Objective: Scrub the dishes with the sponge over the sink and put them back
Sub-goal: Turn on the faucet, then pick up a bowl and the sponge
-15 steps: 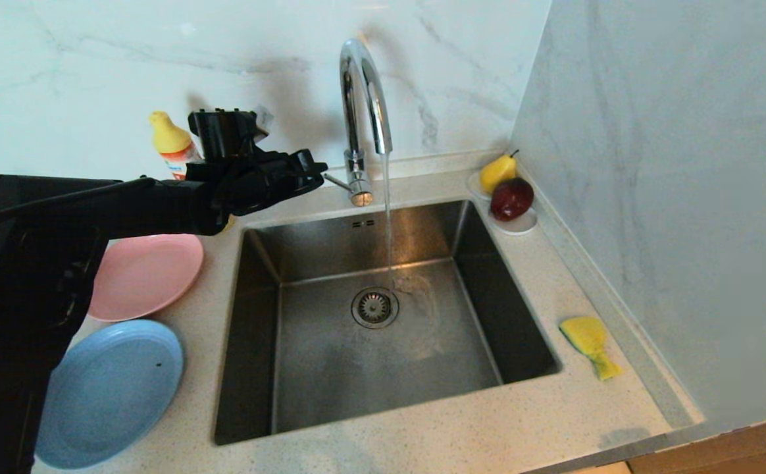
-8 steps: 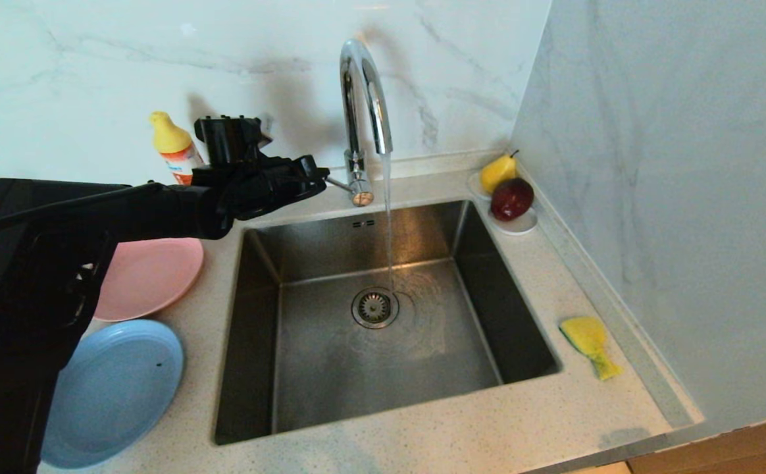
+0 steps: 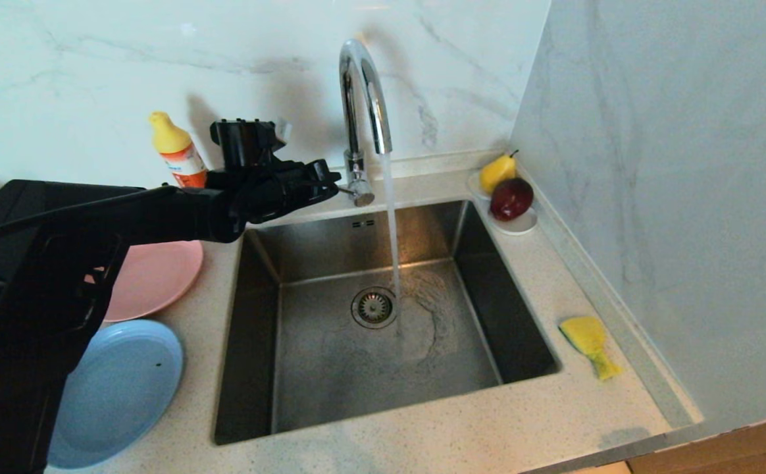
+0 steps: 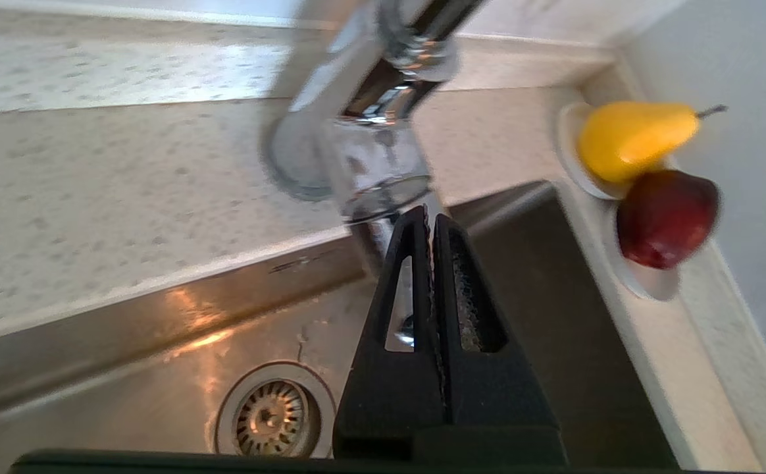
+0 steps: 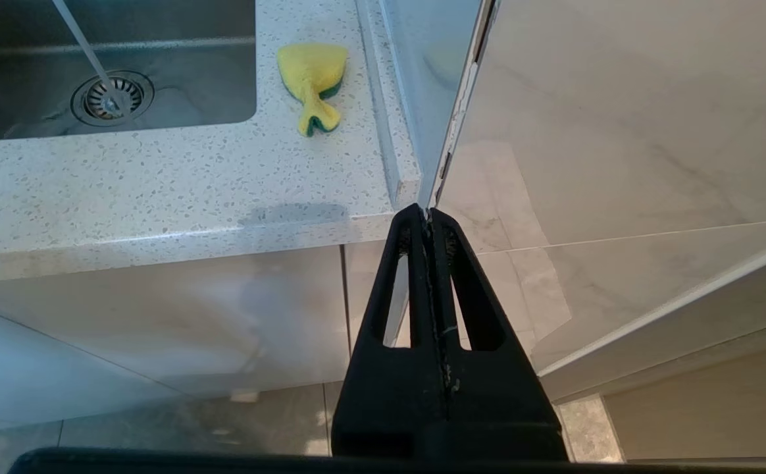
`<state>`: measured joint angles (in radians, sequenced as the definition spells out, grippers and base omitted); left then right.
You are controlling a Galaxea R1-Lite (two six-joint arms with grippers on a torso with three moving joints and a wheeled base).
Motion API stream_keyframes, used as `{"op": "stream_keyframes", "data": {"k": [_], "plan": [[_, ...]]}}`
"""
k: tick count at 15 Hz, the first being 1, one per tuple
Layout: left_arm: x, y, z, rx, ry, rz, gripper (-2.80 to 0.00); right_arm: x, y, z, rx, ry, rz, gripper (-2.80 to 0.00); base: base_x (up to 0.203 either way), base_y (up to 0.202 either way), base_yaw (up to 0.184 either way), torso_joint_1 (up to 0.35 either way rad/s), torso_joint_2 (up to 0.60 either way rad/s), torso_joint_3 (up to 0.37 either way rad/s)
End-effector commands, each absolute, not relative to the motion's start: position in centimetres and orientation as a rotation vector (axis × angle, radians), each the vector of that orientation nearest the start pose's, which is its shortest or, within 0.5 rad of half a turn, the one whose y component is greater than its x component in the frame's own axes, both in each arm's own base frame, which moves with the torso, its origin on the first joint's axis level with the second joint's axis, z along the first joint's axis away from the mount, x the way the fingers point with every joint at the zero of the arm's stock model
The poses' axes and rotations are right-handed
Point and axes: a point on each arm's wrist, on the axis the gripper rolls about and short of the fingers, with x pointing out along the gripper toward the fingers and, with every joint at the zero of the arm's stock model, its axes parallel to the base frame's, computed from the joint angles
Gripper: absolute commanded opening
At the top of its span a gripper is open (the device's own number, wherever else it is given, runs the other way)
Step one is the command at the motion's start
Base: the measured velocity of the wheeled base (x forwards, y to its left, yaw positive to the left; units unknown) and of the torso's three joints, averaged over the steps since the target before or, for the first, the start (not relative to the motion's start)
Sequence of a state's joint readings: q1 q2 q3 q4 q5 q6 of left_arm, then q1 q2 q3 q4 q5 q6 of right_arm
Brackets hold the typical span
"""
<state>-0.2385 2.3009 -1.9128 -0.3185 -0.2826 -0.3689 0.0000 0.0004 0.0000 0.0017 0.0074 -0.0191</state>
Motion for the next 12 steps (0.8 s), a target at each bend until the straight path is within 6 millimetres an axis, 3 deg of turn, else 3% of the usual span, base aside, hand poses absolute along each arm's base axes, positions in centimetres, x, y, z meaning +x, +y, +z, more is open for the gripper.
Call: {"op": "stream_keyframes", "data": {"k": [1, 4, 8, 12], "plan": [[47.5, -12.4, 22.1, -0.364, 0.159, -0.483, -2.80, -2.3, 0.0, 7.5, -0.020, 0.001, 0.008, -2.80, 0.000, 0.000, 0.000, 0.000, 0.00, 0.000], [47.2, -12.2, 23.1, -0.365, 0.139, -0.479, -2.80, -2.3, 0.0, 7.5, -0.020, 0.002, 0.008, -2.80, 0.000, 0.000, 0.000, 0.000, 0.00, 0.000], [45.1, -10.4, 27.6, -0.369, 0.049, -0.468, -2.80, -2.3, 0.0, 7.5, -0.020, 0.001, 0.008, -2.80, 0.000, 0.000, 0.000, 0.000, 0.00, 0.000], [40.8, -8.8, 33.0, -0.370, -0.050, -0.367, -2.80, -2.3, 0.0, 7.5, -0.020, 0.002, 0.008, -2.80, 0.000, 0.000, 0.000, 0.000, 0.00, 0.000]]}}
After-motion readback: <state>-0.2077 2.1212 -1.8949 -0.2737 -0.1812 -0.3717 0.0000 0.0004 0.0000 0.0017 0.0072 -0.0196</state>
